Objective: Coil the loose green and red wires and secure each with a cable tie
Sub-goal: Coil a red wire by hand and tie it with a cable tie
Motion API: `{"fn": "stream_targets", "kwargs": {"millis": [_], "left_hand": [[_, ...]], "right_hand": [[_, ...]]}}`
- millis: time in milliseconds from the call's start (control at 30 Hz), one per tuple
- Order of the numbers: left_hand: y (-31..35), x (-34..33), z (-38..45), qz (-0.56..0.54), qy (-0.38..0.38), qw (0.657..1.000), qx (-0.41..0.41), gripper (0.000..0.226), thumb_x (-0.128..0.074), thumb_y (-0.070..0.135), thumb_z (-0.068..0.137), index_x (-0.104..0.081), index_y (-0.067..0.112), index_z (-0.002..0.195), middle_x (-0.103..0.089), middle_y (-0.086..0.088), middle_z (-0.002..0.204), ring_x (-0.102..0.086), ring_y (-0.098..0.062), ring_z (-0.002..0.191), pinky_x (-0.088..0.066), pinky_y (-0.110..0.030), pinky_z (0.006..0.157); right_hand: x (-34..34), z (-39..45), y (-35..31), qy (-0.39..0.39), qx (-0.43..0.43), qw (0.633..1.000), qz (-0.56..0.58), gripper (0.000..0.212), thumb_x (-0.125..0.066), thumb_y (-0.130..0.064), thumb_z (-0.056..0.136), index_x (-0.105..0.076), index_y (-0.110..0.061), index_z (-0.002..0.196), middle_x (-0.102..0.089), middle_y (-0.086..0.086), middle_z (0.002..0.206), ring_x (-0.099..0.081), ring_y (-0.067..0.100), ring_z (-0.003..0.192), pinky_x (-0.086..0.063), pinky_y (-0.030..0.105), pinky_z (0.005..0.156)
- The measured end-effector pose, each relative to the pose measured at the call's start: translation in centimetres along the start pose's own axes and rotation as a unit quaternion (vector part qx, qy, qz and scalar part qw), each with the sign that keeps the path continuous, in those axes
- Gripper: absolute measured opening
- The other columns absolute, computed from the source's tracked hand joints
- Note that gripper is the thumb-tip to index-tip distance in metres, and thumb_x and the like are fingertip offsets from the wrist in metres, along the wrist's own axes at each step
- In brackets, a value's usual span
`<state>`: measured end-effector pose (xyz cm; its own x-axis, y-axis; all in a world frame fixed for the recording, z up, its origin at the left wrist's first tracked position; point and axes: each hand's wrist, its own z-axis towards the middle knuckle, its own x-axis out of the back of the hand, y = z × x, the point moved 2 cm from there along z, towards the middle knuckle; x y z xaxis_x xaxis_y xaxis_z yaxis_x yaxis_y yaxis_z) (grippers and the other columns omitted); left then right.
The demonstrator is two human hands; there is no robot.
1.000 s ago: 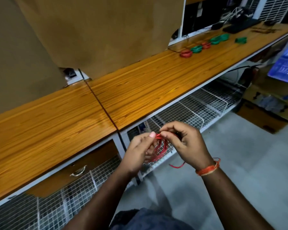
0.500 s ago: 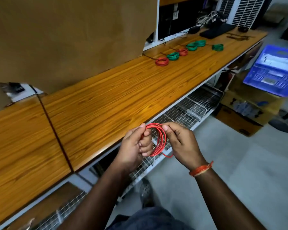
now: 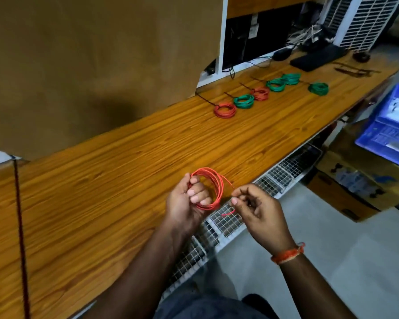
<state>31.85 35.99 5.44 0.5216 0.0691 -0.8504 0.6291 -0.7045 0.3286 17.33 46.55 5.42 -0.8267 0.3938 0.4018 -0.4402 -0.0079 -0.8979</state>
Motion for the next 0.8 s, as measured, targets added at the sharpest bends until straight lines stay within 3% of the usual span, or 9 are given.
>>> {"fn": "stream_targets", "kwargs": {"millis": [167, 267, 433, 533, 667, 800], "left_hand": [[-1.3, -3.3, 3.9, -0.082, 0.050, 0.994, -0.050, 0.045, -0.033, 0.035, 0.108, -0.049, 0.013, 0.071, -0.050, 0.004, 0.055, -0.048, -0.010, 0.045, -0.044, -0.020, 0.047], [-2.8, -4.9, 6.0, -0.125, 0.055, 0.989, -0.062, 0.049, -0.032, 0.039, 0.109, -0.053, 0.011, 0.074, -0.052, 0.000, 0.062, -0.052, -0.011, 0.053, -0.051, -0.021, 0.053], [-5.3, -6.6, 8.4, -0.156, 0.052, 0.981, -0.106, 0.056, -0.031, 0.039, 0.108, -0.058, 0.010, 0.069, -0.054, -0.002, 0.067, -0.055, -0.011, 0.058, -0.053, -0.022, 0.059], [-6.6, -7.5, 8.8, -0.168, 0.066, 0.973, -0.143, 0.048, -0.032, 0.037, 0.110, -0.054, 0.012, 0.075, -0.055, -0.002, 0.069, -0.054, -0.010, 0.062, -0.051, -0.022, 0.062], [-7.3, -8.1, 9.0, -0.165, 0.080, 0.967, -0.175, 0.057, -0.031, 0.035, 0.111, -0.058, 0.009, 0.067, -0.054, -0.002, 0.069, -0.054, -0.012, 0.061, -0.052, -0.023, 0.057], [-7.1, -8.4, 8.8, -0.168, 0.062, 0.964, -0.197, 0.053, -0.029, 0.033, 0.110, -0.055, 0.009, 0.071, -0.048, 0.003, 0.068, -0.049, -0.010, 0.056, -0.042, -0.021, 0.051]], "right_hand": [[3.0, 5.3, 2.7, -0.054, 0.016, 0.998, 0.006, 0.017, -0.073, -0.016, 0.094, -0.074, -0.026, 0.107, -0.075, -0.014, 0.097, -0.072, 0.007, 0.093, -0.061, 0.034, 0.081], [4.7, 7.8, 3.5, -0.065, 0.023, 0.998, 0.000, 0.018, -0.075, -0.016, 0.092, -0.075, -0.028, 0.105, -0.075, -0.017, 0.094, -0.071, 0.003, 0.090, -0.062, 0.034, 0.078], [7.1, 11.2, 5.7, -0.064, 0.000, 0.997, 0.052, 0.021, -0.076, -0.011, 0.091, -0.074, -0.031, 0.097, -0.076, -0.015, 0.089, -0.072, 0.005, 0.084, -0.062, 0.033, 0.076], [8.3, 12.2, 6.1, -0.071, -0.008, 0.992, 0.103, 0.021, -0.075, -0.006, 0.090, -0.075, -0.026, 0.096, -0.077, -0.009, 0.089, -0.074, 0.008, 0.085, -0.063, 0.031, 0.076], [9.3, 13.8, 6.6, -0.089, -0.009, 0.989, 0.118, 0.022, -0.075, -0.006, 0.091, -0.075, -0.027, 0.096, -0.078, -0.006, 0.088, -0.075, 0.011, 0.083, -0.062, 0.030, 0.073], [9.6, 15.2, 6.6, -0.119, -0.005, 0.985, 0.128, 0.019, -0.074, -0.006, 0.092, -0.076, -0.023, 0.100, -0.078, -0.006, 0.090, -0.074, 0.009, 0.081, -0.060, 0.024, 0.071]]}}
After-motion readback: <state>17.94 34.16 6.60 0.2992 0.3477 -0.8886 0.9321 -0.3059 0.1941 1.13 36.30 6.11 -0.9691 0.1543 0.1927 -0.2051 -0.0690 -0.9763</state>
